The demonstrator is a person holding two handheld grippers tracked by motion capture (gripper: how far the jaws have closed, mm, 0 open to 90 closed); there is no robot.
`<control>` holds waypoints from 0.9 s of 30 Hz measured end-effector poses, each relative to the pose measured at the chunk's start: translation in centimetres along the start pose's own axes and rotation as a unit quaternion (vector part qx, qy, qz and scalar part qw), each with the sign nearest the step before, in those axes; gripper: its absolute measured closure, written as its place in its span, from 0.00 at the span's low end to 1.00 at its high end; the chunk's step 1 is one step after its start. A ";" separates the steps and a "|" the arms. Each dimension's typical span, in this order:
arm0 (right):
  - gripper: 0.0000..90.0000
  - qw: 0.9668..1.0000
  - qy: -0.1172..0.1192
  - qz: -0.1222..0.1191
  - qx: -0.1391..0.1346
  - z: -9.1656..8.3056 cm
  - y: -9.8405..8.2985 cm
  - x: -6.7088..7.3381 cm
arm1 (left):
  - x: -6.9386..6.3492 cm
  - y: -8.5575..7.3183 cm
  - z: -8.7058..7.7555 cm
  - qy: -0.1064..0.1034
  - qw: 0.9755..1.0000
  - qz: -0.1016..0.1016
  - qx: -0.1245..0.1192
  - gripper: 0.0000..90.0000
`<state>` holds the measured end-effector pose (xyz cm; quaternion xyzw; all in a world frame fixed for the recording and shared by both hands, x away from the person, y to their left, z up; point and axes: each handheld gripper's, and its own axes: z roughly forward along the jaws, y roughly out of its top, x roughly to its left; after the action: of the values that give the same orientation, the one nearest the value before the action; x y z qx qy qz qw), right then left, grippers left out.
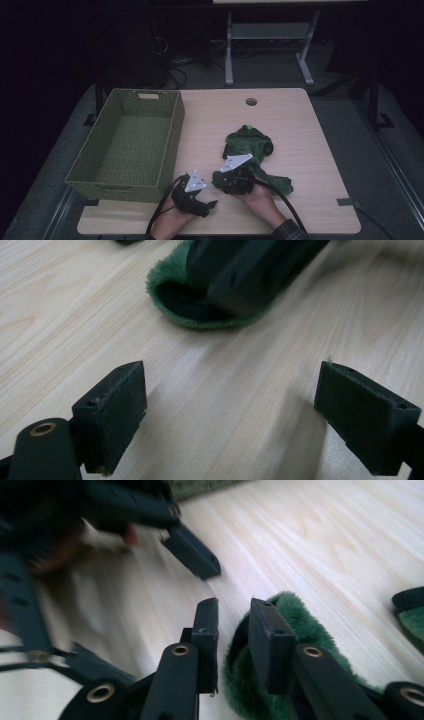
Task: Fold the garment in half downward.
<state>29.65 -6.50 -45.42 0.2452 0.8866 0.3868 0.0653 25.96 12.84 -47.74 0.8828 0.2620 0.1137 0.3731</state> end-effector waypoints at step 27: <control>0.97 0.997 0.071 0.007 -0.009 -1.7 -0.8 1.3 | 0.0 0.0 0.0 -0.001 1.000 0.000 -0.002 0.14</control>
<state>27.66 -7.43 -44.74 0.2232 0.8835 0.4119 0.0020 25.98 12.82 -47.74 0.8821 0.2617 0.1134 0.3749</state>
